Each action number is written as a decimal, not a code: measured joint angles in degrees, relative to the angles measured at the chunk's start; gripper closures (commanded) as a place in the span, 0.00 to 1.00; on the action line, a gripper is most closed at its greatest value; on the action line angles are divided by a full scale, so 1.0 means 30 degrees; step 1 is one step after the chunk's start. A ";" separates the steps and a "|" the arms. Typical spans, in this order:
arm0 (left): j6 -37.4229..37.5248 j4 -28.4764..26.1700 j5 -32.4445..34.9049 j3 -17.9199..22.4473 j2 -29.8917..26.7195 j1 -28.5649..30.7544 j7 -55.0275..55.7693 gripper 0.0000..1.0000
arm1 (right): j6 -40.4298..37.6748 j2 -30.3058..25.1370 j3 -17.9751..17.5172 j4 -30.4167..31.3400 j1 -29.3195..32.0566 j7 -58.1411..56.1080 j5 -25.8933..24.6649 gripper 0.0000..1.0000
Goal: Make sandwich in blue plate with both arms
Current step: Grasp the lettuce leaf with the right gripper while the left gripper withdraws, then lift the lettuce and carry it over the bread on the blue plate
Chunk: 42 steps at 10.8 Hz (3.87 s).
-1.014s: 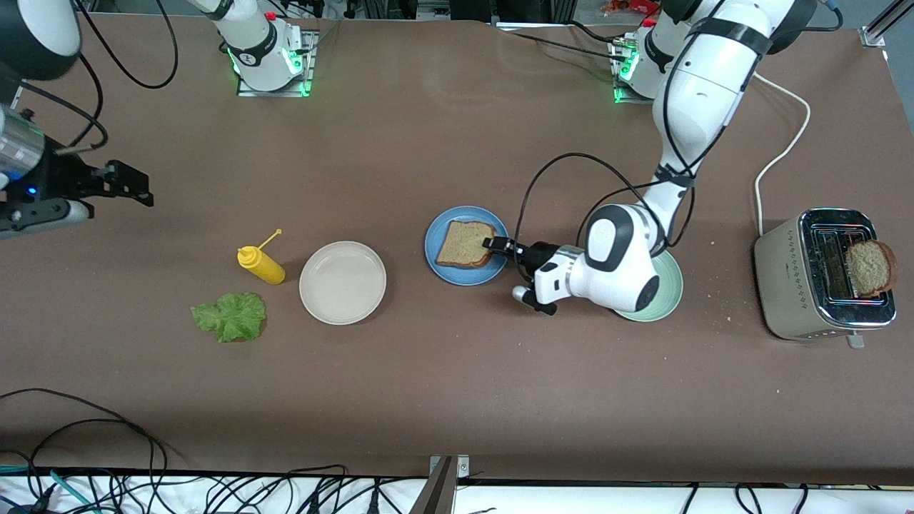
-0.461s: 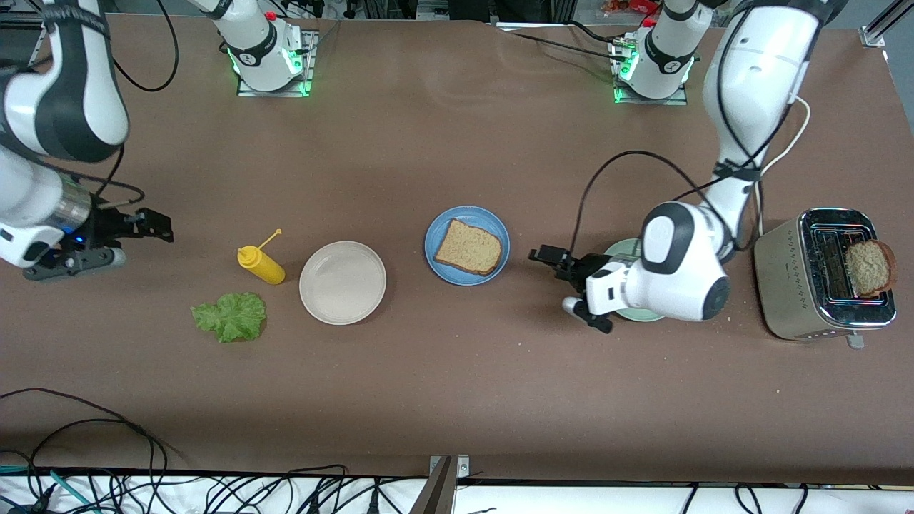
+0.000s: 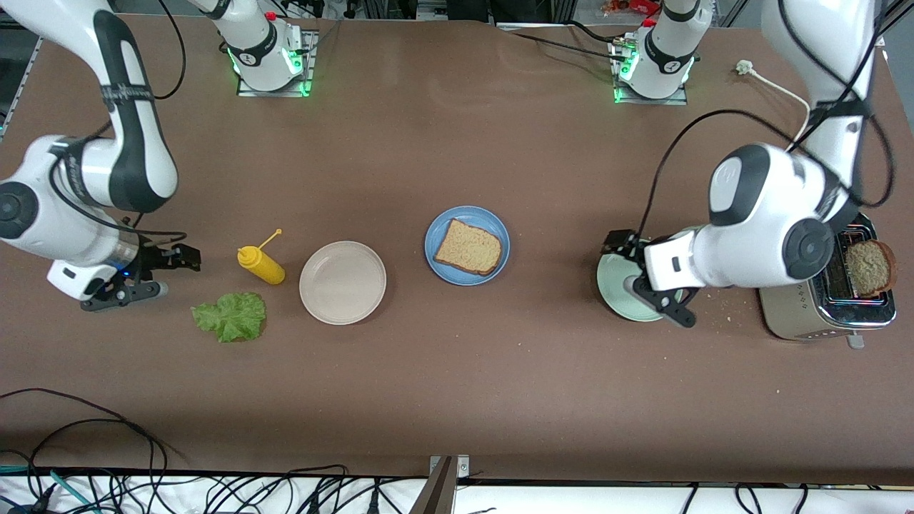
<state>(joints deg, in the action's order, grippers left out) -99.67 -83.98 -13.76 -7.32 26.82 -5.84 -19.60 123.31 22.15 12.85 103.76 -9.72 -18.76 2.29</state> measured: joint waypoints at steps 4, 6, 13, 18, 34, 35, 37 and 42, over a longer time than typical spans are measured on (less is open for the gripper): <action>0.2767 0.0458 0.3332 0.0145 -0.2790 -0.0006 0.0766 0.00 | 0.3261 0.2650 -0.0394 0.0112 0.0006 -0.0110 0.0152 0.00; 0.3273 0.0669 0.4484 0.0358 -0.4376 0.0400 0.0793 0.00 | 0.4371 0.3478 -0.0561 0.0106 0.0020 -0.0110 0.0527 0.00; 0.3944 -0.2289 0.4617 0.0030 -0.8532 0.2168 0.2012 0.00 | 0.7932 0.5284 -0.1421 0.0089 0.0783 -0.0775 0.0688 0.39; 0.4434 -0.3073 0.4617 0.0694 -0.9277 0.0500 0.2685 0.00 | 0.7963 0.5322 -0.1595 -0.0252 0.0897 -0.1532 0.0783 1.00; 0.4884 -0.3049 0.4617 0.0933 -0.9184 0.0499 0.2686 0.00 | -0.3868 -0.3329 -0.2161 -0.0762 -0.0001 -0.0264 0.2369 1.00; 0.4903 -0.3048 0.4617 0.0942 -0.9182 0.0499 0.2686 0.00 | -0.4041 -0.3416 -0.1897 -0.0918 -0.1166 0.1130 0.2379 1.00; 0.4929 -0.3048 0.4617 0.0950 -0.9182 0.0499 0.2686 0.00 | -0.4249 -0.3412 -0.1102 -0.1460 -0.4273 0.4624 0.2389 1.00; 0.5079 -0.3046 0.4617 0.0975 -0.9182 0.0505 0.2686 0.00 | -0.4945 -0.1277 -0.0332 -0.4448 -0.9869 1.2845 0.2389 1.00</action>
<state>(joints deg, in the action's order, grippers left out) -84.43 -93.12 0.09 -4.39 -0.72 -4.32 -11.55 108.48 18.32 11.85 90.42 -39.32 19.77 9.45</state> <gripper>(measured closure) 0.000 0.952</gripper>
